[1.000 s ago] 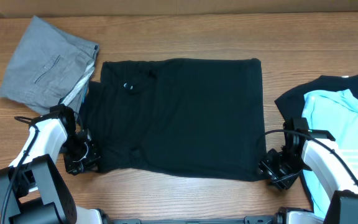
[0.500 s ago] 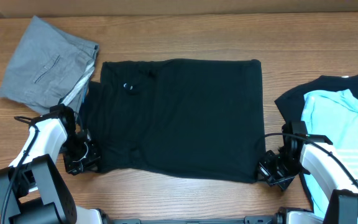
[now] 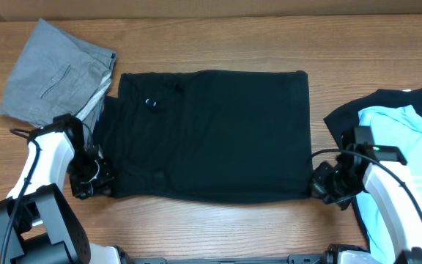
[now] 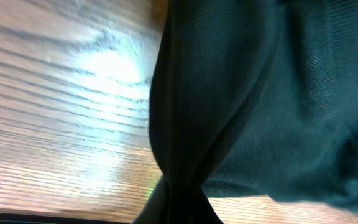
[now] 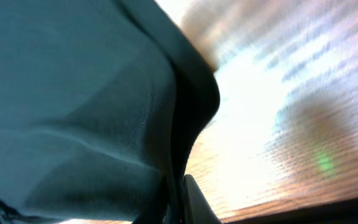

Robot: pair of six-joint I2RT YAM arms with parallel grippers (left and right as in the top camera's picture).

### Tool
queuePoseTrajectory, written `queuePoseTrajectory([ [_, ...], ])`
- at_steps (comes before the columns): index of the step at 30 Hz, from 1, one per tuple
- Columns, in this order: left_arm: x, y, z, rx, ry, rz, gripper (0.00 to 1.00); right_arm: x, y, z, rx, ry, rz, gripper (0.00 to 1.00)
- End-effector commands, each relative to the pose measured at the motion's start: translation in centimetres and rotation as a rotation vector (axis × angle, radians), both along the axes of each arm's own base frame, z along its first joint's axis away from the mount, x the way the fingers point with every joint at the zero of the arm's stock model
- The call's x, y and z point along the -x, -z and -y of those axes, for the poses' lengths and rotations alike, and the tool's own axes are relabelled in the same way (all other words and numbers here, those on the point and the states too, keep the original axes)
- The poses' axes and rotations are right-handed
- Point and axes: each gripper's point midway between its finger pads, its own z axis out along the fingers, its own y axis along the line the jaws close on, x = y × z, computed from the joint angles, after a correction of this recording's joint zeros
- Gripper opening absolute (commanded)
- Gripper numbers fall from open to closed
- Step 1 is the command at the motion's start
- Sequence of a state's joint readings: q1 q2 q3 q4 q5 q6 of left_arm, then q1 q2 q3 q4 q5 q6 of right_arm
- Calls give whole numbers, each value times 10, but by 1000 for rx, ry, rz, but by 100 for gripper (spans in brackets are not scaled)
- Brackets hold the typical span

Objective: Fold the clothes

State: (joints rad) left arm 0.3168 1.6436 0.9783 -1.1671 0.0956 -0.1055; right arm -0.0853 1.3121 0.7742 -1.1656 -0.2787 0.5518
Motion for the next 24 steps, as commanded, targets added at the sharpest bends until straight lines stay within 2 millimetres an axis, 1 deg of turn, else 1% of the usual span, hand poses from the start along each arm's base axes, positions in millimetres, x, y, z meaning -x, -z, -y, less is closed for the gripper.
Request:
queuePoseTrajectory([
  [1,-10,-8,-10,-34,-20,27,4,-15,-16,9,48,-38,87,4],
  [4,-10,-8,-10,-34,-21,28,4,-20,-17,9,45,-45,106,4],
  [7,-13,-7,-10,-35,-22,40,4,-29,-18,5,26,-64,151,4],
  [11,-21,-5,-12,-40,-24,75,4,-42,-21,0,-5,-63,210,4],
  [14,-31,-5,-9,-19,-29,121,4,-51,-23,0,-6,-59,248,4],
  [19,-55,-6,0,51,-21,229,4,-63,-24,1,-2,-39,288,4],
  [22,-72,-8,5,89,1,312,4,-72,-24,2,-1,-16,314,4],
  [23,-79,-9,7,106,8,345,4,-75,-25,3,0,-14,325,4],
  [24,-91,-12,12,139,23,405,4,-80,-25,3,2,-9,343,4],
])
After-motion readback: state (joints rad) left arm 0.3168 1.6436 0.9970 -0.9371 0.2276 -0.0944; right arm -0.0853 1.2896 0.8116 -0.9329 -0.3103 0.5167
